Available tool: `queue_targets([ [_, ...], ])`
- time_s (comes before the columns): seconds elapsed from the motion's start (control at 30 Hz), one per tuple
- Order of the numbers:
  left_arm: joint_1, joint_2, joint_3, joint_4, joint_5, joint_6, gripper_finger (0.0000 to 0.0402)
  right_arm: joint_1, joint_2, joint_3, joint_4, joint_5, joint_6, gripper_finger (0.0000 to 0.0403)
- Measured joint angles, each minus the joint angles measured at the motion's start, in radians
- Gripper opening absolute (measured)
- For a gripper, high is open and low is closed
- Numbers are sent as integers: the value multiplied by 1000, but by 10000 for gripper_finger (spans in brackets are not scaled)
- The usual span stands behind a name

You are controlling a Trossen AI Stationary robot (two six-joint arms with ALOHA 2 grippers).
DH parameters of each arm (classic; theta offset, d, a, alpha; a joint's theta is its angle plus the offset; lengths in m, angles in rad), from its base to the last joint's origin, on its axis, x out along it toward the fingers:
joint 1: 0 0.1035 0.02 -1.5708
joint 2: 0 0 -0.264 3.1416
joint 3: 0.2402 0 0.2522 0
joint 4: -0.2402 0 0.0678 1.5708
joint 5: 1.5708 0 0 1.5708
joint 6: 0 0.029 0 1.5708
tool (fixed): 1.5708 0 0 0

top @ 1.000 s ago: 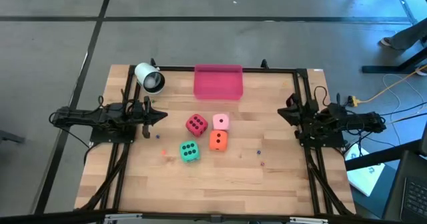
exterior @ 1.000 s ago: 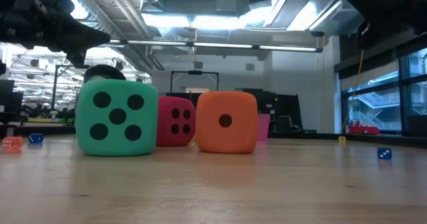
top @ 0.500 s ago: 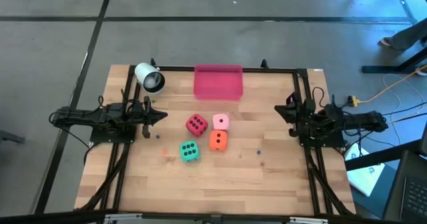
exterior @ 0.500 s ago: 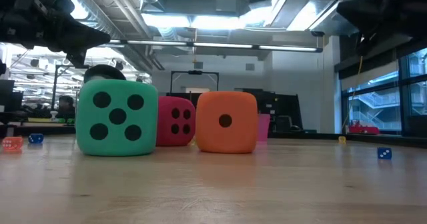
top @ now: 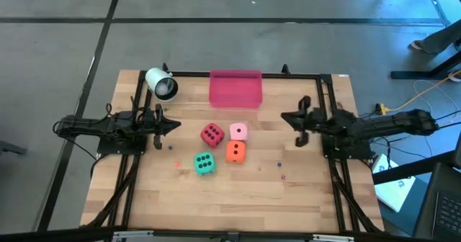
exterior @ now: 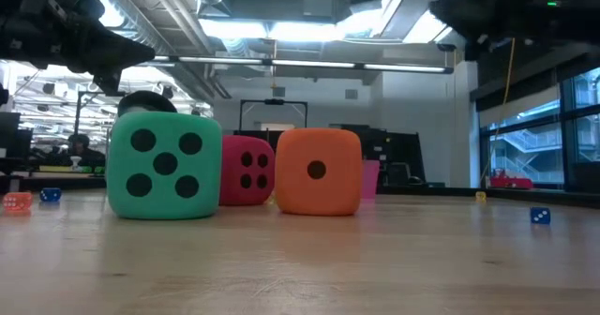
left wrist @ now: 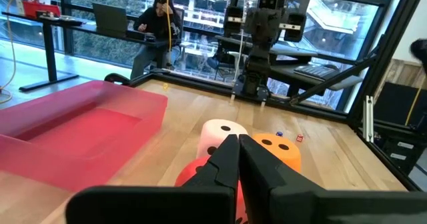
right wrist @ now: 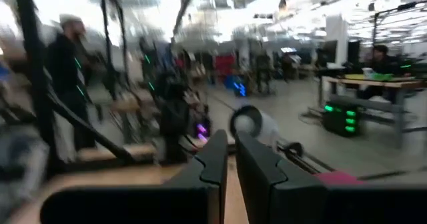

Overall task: Pick & Place Dice
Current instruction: Put the yellow die into the pink bin

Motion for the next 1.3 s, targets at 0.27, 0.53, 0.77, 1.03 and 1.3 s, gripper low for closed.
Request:
queue_targets([
  [0.27, 0, 0, 0, 0, 0, 0, 6, -95, 320, 297, -223, -16, -82, 34],
  [0.53, 0, 0, 0, 0, 0, 0, 8, -132, 435, 493, -403, -32, -47, 34],
  [0.77, 0, 0, 0, 0, 0, 0, 6, -132, 431, 540, -442, -26, -49, 34],
  [1.03, 0, 0, 0, 0, 0, 0, 7, -132, 431, 650, -689, 4, -52, 34],
  [1.3, 2, 0, 0, 54, -9, 70, 6, -147, 431, 812, -1073, 282, 77, 33],
])
